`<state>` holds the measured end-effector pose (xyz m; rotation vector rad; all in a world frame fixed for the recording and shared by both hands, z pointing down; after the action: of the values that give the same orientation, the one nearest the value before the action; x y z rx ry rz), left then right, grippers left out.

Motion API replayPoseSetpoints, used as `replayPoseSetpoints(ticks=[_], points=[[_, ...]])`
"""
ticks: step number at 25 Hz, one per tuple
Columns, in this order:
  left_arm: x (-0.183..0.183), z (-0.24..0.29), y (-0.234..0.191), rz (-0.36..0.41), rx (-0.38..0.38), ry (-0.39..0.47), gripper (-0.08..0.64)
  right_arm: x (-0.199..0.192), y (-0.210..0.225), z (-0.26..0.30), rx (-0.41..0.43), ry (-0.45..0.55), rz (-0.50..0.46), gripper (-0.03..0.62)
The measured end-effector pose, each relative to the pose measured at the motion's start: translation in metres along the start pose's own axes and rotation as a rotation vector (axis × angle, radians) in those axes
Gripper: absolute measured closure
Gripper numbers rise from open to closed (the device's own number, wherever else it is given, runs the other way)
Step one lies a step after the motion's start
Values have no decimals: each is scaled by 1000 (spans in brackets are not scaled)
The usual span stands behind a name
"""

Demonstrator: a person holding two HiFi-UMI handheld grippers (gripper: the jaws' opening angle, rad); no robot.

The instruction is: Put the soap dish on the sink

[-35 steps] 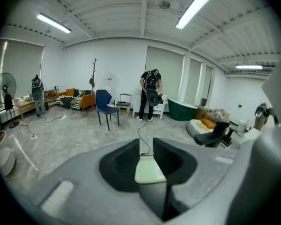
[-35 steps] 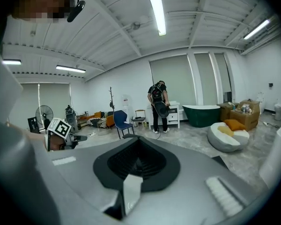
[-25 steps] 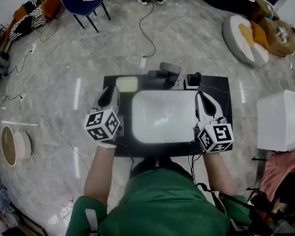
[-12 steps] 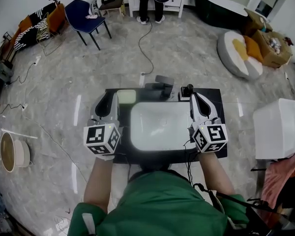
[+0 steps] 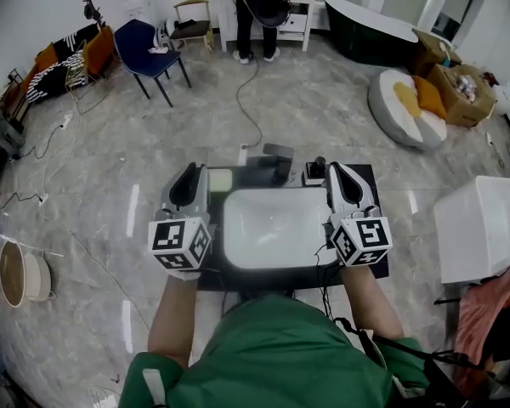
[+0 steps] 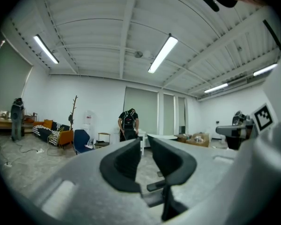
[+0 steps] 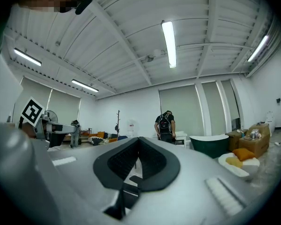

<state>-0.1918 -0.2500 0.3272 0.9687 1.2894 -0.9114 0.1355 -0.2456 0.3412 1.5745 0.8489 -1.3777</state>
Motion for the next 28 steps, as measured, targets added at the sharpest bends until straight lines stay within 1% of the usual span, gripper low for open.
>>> replayPoseSetpoints(ticks=[7,12,16,25,28], points=[[9,-8,2,6,2,20,492,10,-5,-2,19,31,10,594],[9,-9,0,11,13,22,494,6,-5,3,33,31,19,594],[8,-4,-4,12,18,18,495,5,-6,11,44,30,24,594],[7,5,-2,6,2,-1,495,6,-2,16,35,19,28,594],[1,10,-3,-5,-6,-11,497,2,2,19,35,24,29,594]])
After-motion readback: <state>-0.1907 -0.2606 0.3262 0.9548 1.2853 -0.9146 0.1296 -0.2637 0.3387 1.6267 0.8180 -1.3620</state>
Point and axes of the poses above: the fingertips, and each gripper's own axes: z forward along the fingers, y to its right, x out of its top, the point moved 9 cm from there along -z, backward along the fingers, and after that the axes turned 6 degrees about z, right-handed, at the moved point
